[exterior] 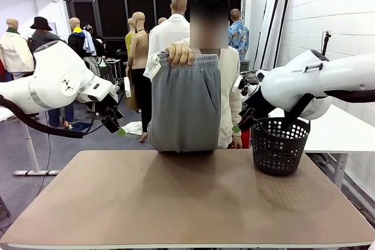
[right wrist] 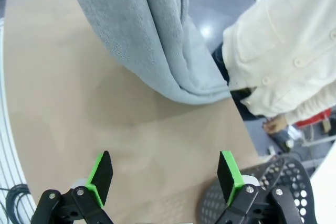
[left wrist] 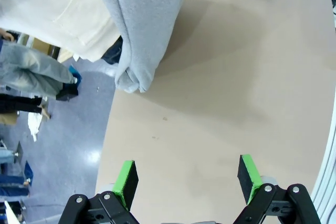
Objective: Fold the training pants.
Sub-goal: Grab both ends of the Training pants handed by a person.
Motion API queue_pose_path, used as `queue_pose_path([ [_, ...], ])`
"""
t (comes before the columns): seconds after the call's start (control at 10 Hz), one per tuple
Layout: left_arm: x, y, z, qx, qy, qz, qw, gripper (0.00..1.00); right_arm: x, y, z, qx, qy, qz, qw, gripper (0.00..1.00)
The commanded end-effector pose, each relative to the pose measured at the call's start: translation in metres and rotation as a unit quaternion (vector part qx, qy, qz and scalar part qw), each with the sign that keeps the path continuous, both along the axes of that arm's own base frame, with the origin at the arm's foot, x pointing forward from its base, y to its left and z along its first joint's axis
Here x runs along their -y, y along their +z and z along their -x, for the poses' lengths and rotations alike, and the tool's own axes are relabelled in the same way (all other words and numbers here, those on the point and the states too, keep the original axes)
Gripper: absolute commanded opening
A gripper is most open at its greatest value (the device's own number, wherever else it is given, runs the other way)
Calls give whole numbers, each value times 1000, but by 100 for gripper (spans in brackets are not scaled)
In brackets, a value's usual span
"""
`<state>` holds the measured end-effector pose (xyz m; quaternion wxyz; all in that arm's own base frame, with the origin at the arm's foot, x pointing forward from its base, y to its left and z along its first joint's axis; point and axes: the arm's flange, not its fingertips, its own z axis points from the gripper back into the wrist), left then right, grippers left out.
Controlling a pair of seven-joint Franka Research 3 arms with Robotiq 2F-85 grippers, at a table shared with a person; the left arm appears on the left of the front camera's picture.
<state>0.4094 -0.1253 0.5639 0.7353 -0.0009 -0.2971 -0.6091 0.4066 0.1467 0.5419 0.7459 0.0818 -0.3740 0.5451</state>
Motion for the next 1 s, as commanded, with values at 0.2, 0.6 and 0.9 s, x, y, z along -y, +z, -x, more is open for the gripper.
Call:
queue_pose_path([
  [0.2, 5, -7, -26, 33, -92, 44, 994, 100, 8, -3, -20, 18, 81, -72, 994, 100],
  [0.6, 10, -4, -31, 4, -131, 75, 989, 100, 5, -8, -31, 36, 111, -100, 988, 100],
  [0.9, 10, -5, -29, 6, -90, 88, 992, 100, 5, -9, -30, 52, 102, -81, 990, 100],
])
